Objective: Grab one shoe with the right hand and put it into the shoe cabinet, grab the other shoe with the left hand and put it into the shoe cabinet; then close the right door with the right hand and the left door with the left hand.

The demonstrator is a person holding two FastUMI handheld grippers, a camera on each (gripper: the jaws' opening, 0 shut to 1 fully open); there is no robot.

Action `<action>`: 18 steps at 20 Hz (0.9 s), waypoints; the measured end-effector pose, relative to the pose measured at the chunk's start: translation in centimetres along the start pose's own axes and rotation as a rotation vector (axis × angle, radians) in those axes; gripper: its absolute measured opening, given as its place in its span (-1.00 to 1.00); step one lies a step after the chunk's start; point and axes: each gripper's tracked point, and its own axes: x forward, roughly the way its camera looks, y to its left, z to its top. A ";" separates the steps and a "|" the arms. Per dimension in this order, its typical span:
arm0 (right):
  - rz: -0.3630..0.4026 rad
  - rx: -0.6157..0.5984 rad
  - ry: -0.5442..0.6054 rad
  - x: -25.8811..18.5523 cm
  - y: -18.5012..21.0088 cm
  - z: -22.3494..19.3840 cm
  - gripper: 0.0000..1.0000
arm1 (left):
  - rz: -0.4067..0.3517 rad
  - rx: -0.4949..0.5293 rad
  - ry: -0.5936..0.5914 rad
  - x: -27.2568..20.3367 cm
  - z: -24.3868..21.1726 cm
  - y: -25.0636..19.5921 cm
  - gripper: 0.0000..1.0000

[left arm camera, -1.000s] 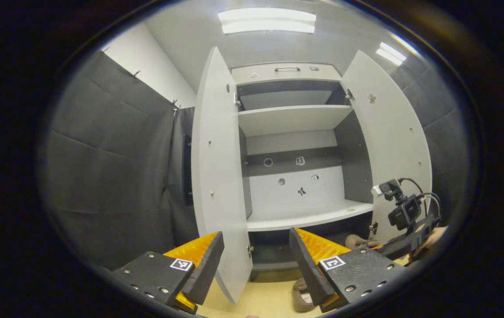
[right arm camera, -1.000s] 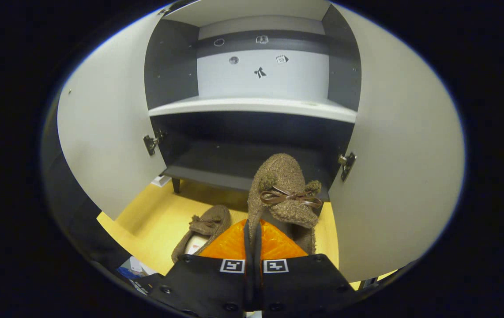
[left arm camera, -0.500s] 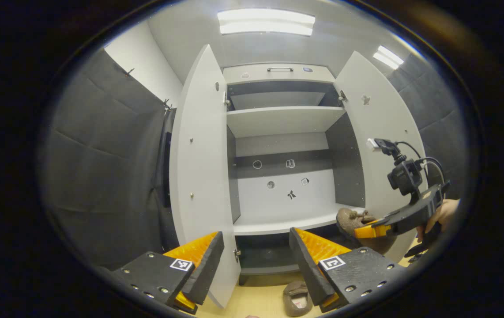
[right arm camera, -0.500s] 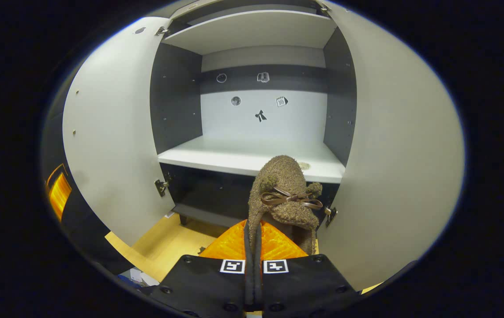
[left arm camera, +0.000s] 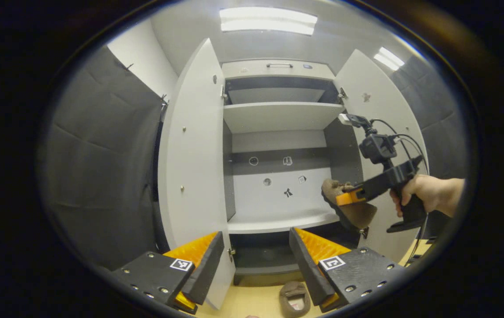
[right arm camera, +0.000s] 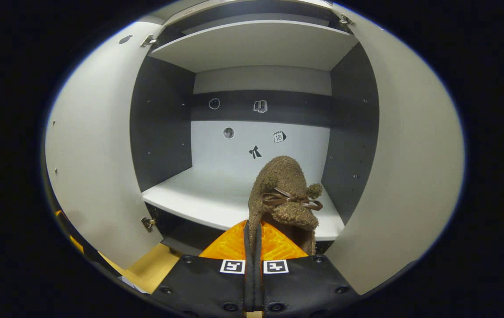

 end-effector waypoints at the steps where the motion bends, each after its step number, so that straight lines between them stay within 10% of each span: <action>1: -0.010 -0.006 0.000 1.2 -0.2 0.6 -1.00 | -0.003 -0.004 0.003 0.1 -0.3 0.0 0.90; 14: -0.079 -0.025 0.115 12.1 -0.9 1.2 -0.93 | -0.015 -0.034 0.051 1.7 -2.6 1.1 0.90; 18: -0.091 -0.052 0.053 11.8 -1.1 2.6 -0.39 | -0.029 -0.020 0.061 1.8 -2.9 0.9 0.90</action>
